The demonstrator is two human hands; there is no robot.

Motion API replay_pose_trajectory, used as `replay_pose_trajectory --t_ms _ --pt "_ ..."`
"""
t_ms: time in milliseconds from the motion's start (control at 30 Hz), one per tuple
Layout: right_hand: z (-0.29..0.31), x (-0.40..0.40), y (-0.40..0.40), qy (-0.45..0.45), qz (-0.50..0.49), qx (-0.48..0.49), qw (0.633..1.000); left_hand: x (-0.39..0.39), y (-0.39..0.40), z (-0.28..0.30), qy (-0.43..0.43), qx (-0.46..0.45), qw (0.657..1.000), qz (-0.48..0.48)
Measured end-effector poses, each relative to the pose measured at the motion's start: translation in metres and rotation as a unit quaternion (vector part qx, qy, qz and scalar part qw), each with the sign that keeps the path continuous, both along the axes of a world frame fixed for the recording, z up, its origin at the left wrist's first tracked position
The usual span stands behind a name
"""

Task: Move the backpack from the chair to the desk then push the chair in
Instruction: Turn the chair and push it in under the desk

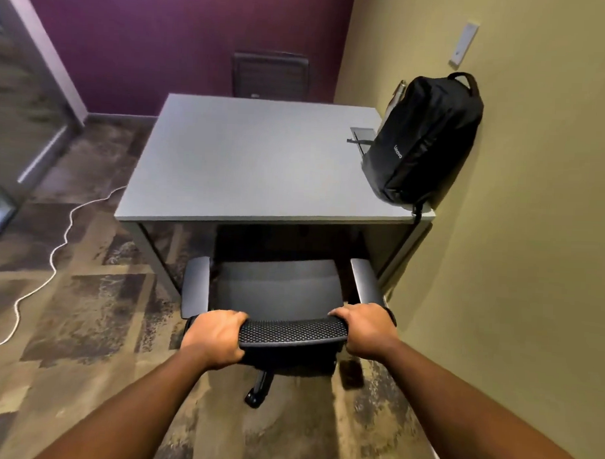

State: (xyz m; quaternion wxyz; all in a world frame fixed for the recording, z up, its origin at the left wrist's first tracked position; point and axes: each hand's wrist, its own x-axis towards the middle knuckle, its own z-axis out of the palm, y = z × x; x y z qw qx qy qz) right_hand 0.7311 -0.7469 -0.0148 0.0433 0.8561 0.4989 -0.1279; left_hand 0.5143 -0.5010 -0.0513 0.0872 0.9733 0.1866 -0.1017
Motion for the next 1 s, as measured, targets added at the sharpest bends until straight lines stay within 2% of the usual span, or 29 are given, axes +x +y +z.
replay_pose_trajectory --t_ms 400,1000 --pt "-0.003 0.113 0.044 -0.023 -0.01 0.012 1.0 0.103 0.026 0.0 -0.02 -0.001 0.999 0.029" --pt "-0.014 0.247 0.129 -0.023 0.028 0.028 0.999 0.226 0.106 0.011 0.018 -0.006 0.998 0.067"
